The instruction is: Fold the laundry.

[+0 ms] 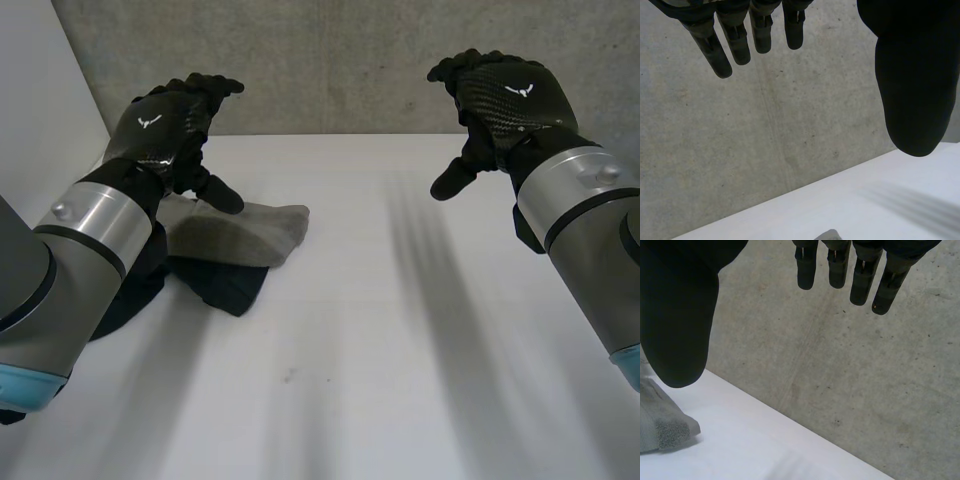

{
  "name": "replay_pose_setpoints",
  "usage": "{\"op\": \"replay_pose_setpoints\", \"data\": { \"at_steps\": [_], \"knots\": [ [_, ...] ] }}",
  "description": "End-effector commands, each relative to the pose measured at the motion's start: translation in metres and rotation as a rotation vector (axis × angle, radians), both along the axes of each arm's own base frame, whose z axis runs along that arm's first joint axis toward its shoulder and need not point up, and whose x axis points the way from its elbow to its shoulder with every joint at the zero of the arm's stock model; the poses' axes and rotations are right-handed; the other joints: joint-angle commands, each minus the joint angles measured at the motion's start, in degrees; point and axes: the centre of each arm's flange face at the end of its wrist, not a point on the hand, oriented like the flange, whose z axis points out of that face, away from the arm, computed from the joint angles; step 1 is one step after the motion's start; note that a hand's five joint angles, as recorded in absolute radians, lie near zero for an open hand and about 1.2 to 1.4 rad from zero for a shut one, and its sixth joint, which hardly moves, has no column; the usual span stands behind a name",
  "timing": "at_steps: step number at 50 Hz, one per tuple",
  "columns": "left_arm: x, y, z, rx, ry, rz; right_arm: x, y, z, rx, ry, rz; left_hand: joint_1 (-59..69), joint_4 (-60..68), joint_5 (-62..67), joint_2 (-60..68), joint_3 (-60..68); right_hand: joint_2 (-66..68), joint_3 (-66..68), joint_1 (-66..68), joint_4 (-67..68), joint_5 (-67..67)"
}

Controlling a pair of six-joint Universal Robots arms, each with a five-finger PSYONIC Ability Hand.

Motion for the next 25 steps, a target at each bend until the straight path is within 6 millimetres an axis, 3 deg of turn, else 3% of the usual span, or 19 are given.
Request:
{"op": "replay_pose_setpoints", "data": {
  "at_steps": [1, 7, 10, 11, 25],
  "knots": [
    [0.0, 0.0, -0.001, 0.002, -0.001, -0.001, 0.0, 0.0, -0.001, 0.002, 0.0, 0.0, -1.6, -1.4, -2.7, -1.6, -1.9, -2.2, -2.0, -1.0, -3.0, -3.6],
    [0.0, -0.001, -0.003, 0.01, 0.002, 0.0, 0.0, 0.0, -0.003, 0.008, 0.002, 0.001, -1.6, -1.4, -2.7, -1.6, -1.9, -2.2, -2.0, -1.0, -3.0, -3.6],
    [0.0, -0.002, -0.011, 0.023, 0.008, 0.008, 0.003, -0.003, -0.014, 0.013, -0.009, 0.007, -1.6, -1.4, -2.7, -1.6, -1.9, -2.2, -2.0, -1.0, -3.0, -3.6],
    [0.02, -0.003, -0.009, -0.028, -0.035, 0.067, 0.009, -0.008, -0.022, -0.072, 0.036, 0.053, -1.5, -1.4, -2.7, -1.5, -1.8, -2.2, -2.0, -1.0, -3.0, -3.6],
    [0.024, 0.003, -0.005, -0.022, -0.043, 0.075, 0.006, -0.005, -0.012, -0.051, 0.05, 0.056, -1.5, -1.4, -2.7, -1.5, -1.8, -2.2, -2.0, -1.0, -3.0, -3.6]
  ]
}}
